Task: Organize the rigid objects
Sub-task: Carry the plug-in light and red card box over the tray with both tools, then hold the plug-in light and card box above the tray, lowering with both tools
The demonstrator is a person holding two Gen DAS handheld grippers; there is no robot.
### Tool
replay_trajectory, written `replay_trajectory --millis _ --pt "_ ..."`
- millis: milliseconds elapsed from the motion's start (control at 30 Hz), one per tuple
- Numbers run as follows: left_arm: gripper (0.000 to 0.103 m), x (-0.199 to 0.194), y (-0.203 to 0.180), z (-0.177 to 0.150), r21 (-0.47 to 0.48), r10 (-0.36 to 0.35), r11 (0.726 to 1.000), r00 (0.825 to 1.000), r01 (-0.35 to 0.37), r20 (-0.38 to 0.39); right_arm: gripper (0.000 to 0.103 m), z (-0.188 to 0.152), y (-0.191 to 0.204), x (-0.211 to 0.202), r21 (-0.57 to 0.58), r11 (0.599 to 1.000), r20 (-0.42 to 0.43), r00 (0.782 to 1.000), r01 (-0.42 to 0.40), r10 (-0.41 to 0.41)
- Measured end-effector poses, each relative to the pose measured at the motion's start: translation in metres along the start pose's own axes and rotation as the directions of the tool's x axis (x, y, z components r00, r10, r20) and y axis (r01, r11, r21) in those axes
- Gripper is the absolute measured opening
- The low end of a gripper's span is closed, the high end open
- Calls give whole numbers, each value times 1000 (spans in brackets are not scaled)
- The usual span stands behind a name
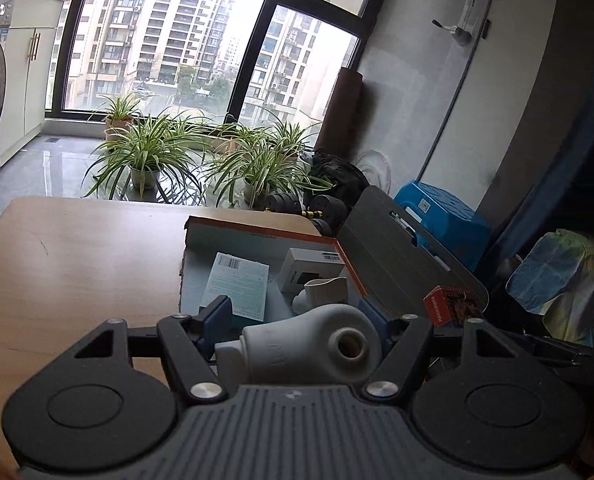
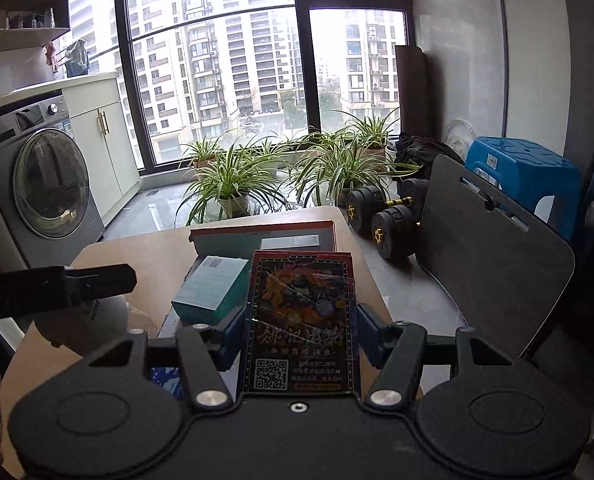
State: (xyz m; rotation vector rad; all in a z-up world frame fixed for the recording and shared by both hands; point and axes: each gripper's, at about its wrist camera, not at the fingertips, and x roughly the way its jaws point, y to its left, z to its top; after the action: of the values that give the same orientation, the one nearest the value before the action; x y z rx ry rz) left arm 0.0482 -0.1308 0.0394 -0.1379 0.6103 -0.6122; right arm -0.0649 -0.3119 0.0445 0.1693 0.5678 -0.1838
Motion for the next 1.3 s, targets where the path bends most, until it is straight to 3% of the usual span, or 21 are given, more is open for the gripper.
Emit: replay_trajectory --millis 733,1300 --pt "71 9 -18 3 41 76 996 997 -75 -30 71 -4 3 14 -24 999 -24 999 -35 34" --pt "71 10 -17 4 42 91 995 995 -90 -28 71 -9 3 18 -27 999 -30 999 -36 36"
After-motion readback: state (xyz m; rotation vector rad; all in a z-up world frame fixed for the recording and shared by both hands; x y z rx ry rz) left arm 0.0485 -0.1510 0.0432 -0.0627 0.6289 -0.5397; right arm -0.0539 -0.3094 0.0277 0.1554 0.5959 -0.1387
